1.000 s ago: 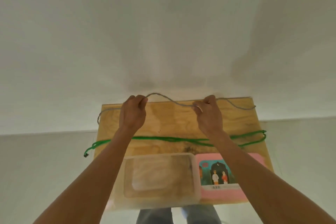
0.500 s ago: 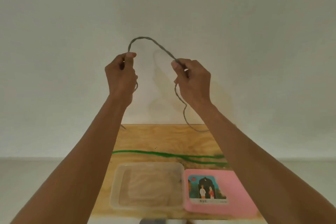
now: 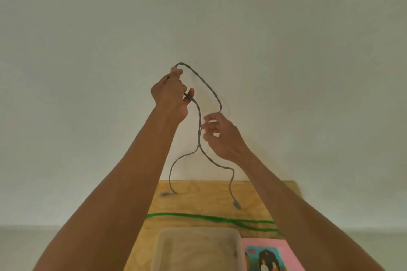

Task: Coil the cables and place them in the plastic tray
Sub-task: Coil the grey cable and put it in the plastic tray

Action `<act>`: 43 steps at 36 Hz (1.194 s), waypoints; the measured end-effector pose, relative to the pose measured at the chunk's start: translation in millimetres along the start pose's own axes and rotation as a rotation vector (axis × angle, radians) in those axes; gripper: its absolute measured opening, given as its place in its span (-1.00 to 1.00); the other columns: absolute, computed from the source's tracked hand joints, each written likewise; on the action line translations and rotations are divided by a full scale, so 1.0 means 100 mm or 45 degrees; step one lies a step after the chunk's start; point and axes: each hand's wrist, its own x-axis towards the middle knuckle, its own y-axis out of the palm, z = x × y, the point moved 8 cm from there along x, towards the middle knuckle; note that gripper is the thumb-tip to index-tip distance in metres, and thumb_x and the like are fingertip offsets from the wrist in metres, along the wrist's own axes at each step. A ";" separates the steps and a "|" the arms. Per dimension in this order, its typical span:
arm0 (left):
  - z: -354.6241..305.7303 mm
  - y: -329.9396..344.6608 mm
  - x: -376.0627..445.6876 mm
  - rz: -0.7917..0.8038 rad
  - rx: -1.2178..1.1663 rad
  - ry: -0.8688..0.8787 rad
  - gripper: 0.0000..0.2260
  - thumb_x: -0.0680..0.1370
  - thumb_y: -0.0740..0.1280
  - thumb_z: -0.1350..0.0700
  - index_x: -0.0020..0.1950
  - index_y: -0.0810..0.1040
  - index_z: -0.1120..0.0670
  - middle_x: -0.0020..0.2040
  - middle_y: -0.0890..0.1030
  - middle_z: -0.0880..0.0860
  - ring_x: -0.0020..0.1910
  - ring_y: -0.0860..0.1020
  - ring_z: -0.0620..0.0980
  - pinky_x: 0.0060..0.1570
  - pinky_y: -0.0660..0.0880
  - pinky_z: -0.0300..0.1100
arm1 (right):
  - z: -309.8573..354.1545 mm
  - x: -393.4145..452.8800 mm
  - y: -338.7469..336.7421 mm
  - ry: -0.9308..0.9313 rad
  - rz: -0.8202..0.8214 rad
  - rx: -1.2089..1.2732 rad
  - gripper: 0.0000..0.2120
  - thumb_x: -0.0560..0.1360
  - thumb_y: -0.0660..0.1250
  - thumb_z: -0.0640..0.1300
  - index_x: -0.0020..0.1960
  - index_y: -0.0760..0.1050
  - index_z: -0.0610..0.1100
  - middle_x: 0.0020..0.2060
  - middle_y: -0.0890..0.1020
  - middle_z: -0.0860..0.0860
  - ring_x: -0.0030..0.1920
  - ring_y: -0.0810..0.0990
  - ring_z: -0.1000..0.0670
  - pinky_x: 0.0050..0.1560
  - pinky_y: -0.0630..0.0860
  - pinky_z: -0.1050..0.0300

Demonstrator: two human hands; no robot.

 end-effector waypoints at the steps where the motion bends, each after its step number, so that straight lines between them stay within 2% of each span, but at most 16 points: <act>1: -0.02 0.02 0.01 0.011 -0.018 -0.020 -0.79 0.60 0.38 0.10 0.11 0.65 0.23 -0.32 0.41 0.03 -0.39 0.38 -0.05 -0.23 0.62 -0.13 | -0.06 -0.02 0.14 0.042 0.136 -0.050 -0.72 0.46 0.35 -0.15 0.13 0.49 0.09 0.05 0.65 0.05 0.11 0.61 0.04 0.10 0.52 0.18; 3: -0.05 0.07 0.03 0.034 -0.024 -0.055 -0.80 0.59 0.39 0.11 0.11 0.64 0.23 -0.32 0.42 0.04 -0.38 0.38 -0.05 -0.23 0.61 -0.12 | -0.19 -0.10 0.36 0.113 0.329 -0.096 -0.76 0.44 0.36 -0.11 0.06 0.51 0.15 0.04 0.64 0.00 0.11 0.61 -0.03 0.15 0.55 0.05; 7: -0.10 0.12 0.10 0.077 -0.047 -0.122 -0.83 0.58 0.41 0.15 0.10 0.63 0.23 -0.34 0.42 0.06 -0.36 0.39 -0.03 -0.22 0.64 -0.09 | -0.32 -0.21 0.32 0.099 0.257 -0.182 -0.68 0.53 0.28 -0.31 0.14 0.46 0.07 -0.06 0.62 0.02 -0.12 0.62 0.04 -0.32 0.52 0.27; 9: -0.11 0.12 0.15 0.106 -0.023 -0.114 -0.79 0.60 0.38 0.11 0.12 0.62 0.24 -0.31 0.46 0.07 -0.32 0.44 -0.02 -0.13 0.67 -0.01 | -0.36 -0.21 0.25 0.134 0.225 -0.087 -0.66 0.52 0.23 -0.41 0.07 0.48 0.01 -0.12 0.63 -0.02 -0.20 0.65 0.04 -0.41 0.44 0.22; 13: -0.01 0.17 0.17 0.379 0.252 -0.117 -0.49 0.58 0.26 -0.24 0.27 0.52 0.16 0.02 0.66 0.07 0.05 0.64 0.01 0.18 0.57 0.11 | -0.16 -0.12 0.02 0.091 0.056 0.141 -0.87 0.54 0.30 -0.37 -0.04 0.55 -0.18 -0.14 0.66 -0.04 -0.22 0.74 -0.06 -0.24 0.58 0.06; 15: 0.17 0.15 0.12 0.568 0.431 -0.150 -0.26 0.50 0.17 -0.42 0.43 0.41 0.14 0.20 0.64 0.07 0.21 0.60 0.02 0.32 0.45 0.12 | 0.00 -0.10 -0.11 0.070 -0.030 0.357 -0.95 0.54 0.35 -0.36 -0.03 0.56 -0.27 -0.10 0.66 -0.13 -0.18 0.75 -0.13 -0.12 0.65 -0.04; 17: 0.44 0.07 0.01 0.762 0.584 -0.229 -0.11 0.37 0.16 -0.52 0.47 0.38 0.09 0.23 0.65 0.04 0.27 0.56 0.01 0.40 0.35 0.12 | 0.14 -0.07 -0.21 0.062 -0.129 0.576 -0.93 0.53 0.38 -0.36 0.01 0.57 -0.33 -0.07 0.65 -0.17 -0.16 0.74 -0.16 -0.08 0.67 -0.06; 19: 0.74 -0.06 -0.12 0.941 0.786 -0.294 -0.18 0.35 0.23 -0.51 0.39 0.49 0.03 0.14 0.69 -0.02 0.26 0.57 -0.01 0.41 0.32 0.10 | 0.24 -0.03 -0.30 0.067 -0.242 0.717 -0.90 0.51 0.41 -0.36 0.02 0.58 -0.33 -0.07 0.65 -0.18 -0.15 0.72 -0.16 -0.11 0.69 0.00; 22: 1.11 -0.30 -0.34 1.157 1.013 -0.384 -0.45 0.47 0.36 -0.28 0.26 0.60 0.11 0.14 0.71 0.07 0.21 0.63 0.03 0.41 0.34 0.11 | 0.28 0.04 -0.38 0.126 -0.382 1.010 -0.89 0.52 0.38 -0.39 0.04 0.55 -0.33 -0.08 0.64 -0.22 -0.15 0.74 -0.15 -0.12 0.69 0.05; 25: 1.21 -0.45 -0.47 1.198 0.916 -0.417 -0.55 0.53 0.37 -0.14 0.12 0.61 0.25 0.04 0.70 0.16 0.10 0.67 0.17 0.31 0.43 0.16 | 0.22 0.11 -0.46 0.211 -0.516 1.211 -0.88 0.53 0.34 -0.44 0.05 0.52 -0.32 -0.11 0.63 -0.20 -0.14 0.74 -0.15 -0.08 0.68 0.04; 29: 1.11 -0.49 -0.54 1.266 0.902 -0.366 -0.67 0.58 0.32 -0.04 0.06 0.60 0.25 -0.14 0.61 0.13 -0.18 0.59 0.09 0.03 0.53 0.09 | -0.01 0.17 -0.47 0.364 -0.644 1.242 -0.88 0.52 0.34 -0.45 0.03 0.49 -0.32 -0.14 0.62 -0.21 -0.22 0.74 -0.13 -0.17 0.68 0.07; 33: 0.96 -0.50 -0.50 1.172 0.857 -0.287 -0.74 0.60 0.34 -0.01 -0.11 0.58 0.19 -0.24 0.43 0.10 -0.38 0.36 -0.04 -0.38 0.32 -0.19 | -0.20 0.17 -0.36 0.517 -0.489 0.807 -0.80 0.55 0.41 -0.14 0.04 0.53 -0.29 -0.05 0.67 -0.18 -0.24 0.75 -0.13 -0.22 0.67 0.02; 36: 0.81 -0.52 -0.39 0.966 0.665 -0.273 -0.74 0.65 0.25 0.02 -0.14 0.53 0.15 -0.28 0.42 0.04 -0.45 0.27 -0.10 -0.50 0.17 -0.28 | -0.19 0.05 -0.29 0.539 -0.266 0.350 -0.66 0.61 0.25 0.09 0.28 0.48 -0.08 -0.16 0.71 -0.12 -0.34 0.74 -0.11 -0.39 0.61 0.11; 38: 0.71 -0.55 -0.29 0.774 0.533 -0.261 -0.75 0.67 0.23 0.04 -0.11 0.51 0.15 -0.33 0.43 0.03 -0.50 0.25 -0.11 -0.57 0.16 -0.31 | -0.12 -0.03 -0.25 0.454 -0.228 0.183 -0.66 0.62 0.19 0.09 0.37 0.38 0.04 -0.20 0.71 -0.11 -0.39 0.72 -0.08 -0.45 0.56 0.14; 40: 0.61 -0.59 -0.20 0.596 0.413 -0.247 -0.76 0.68 0.21 0.05 -0.08 0.50 0.16 -0.36 0.42 0.03 -0.51 0.24 -0.11 -0.59 0.15 -0.31 | -0.02 -0.11 -0.17 0.361 -0.185 0.175 -0.73 0.61 0.24 0.02 0.28 0.39 0.00 -0.21 0.71 -0.09 -0.39 0.71 -0.07 -0.41 0.60 0.09; 43: 0.52 -0.58 -0.11 0.439 0.243 -0.257 -0.77 0.69 0.20 0.06 -0.06 0.51 0.16 -0.38 0.39 0.01 -0.52 0.22 -0.12 -0.58 0.13 -0.30 | 0.05 -0.29 0.20 0.345 0.219 0.196 -0.79 0.55 0.36 -0.04 0.16 0.47 -0.04 -0.10 0.70 -0.06 -0.32 0.70 -0.05 -0.34 0.58 0.06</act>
